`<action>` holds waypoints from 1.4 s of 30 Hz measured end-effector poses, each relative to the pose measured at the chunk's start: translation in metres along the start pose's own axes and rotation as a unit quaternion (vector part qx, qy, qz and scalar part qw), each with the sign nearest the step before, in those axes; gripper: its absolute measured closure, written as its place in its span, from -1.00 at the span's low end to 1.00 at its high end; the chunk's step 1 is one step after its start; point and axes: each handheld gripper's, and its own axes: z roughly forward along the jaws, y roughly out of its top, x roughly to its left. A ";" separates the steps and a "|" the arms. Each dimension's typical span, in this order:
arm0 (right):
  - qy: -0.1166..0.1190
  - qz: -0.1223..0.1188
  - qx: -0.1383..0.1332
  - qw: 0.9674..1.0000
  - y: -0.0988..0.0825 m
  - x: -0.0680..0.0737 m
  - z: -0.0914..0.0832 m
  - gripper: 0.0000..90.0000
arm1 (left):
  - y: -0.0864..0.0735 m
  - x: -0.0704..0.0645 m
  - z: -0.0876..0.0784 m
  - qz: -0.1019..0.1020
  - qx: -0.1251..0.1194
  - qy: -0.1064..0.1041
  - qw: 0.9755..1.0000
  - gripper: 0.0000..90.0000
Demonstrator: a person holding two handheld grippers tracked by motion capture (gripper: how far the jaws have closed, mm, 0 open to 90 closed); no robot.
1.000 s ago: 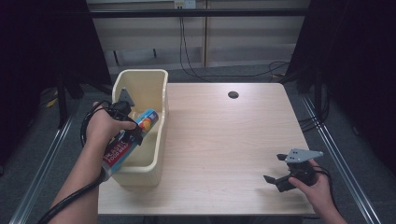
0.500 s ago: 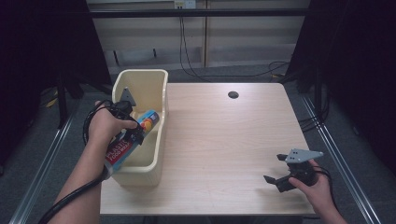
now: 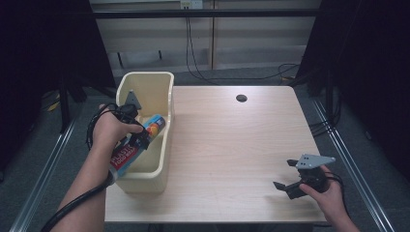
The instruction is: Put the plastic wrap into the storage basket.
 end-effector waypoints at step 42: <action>-0.001 -0.004 -0.006 1.000 0.002 0.000 -0.002 -0.95 | -0.001 -0.013 -0.033 0.000 -0.068 -0.026 0.997 -0.30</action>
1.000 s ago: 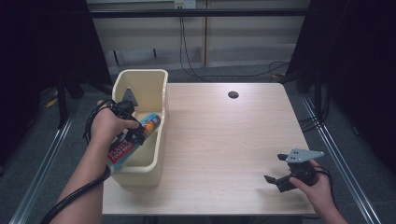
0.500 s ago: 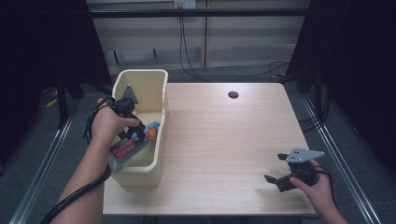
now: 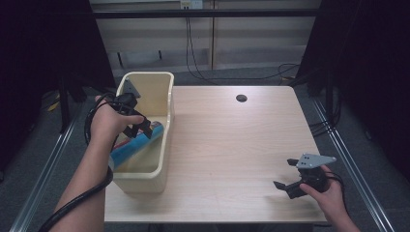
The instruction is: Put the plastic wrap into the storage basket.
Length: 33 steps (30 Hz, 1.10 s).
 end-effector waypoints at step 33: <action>0.005 -0.001 -0.005 1.000 0.001 0.000 0.000 -0.95 | 0.009 -0.038 -0.001 0.047 -0.064 -0.059 0.995 -0.88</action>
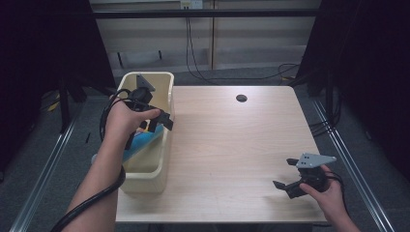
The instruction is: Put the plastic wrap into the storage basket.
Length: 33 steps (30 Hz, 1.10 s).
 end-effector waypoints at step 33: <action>0.000 0.000 -0.002 1.000 0.001 0.001 -0.001 -0.95 | 0.014 -0.063 0.036 0.079 -0.019 -0.045 0.996 -0.88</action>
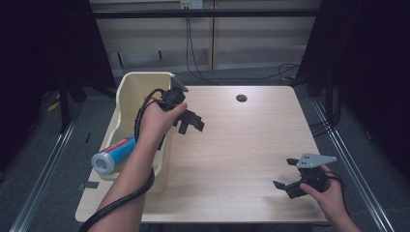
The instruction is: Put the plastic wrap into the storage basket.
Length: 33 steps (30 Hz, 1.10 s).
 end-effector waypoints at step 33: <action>0.003 -0.003 0.006 1.000 -0.002 0.000 0.002 -0.95 | -0.010 -0.023 0.063 0.025 -0.003 -0.025 0.999 -0.88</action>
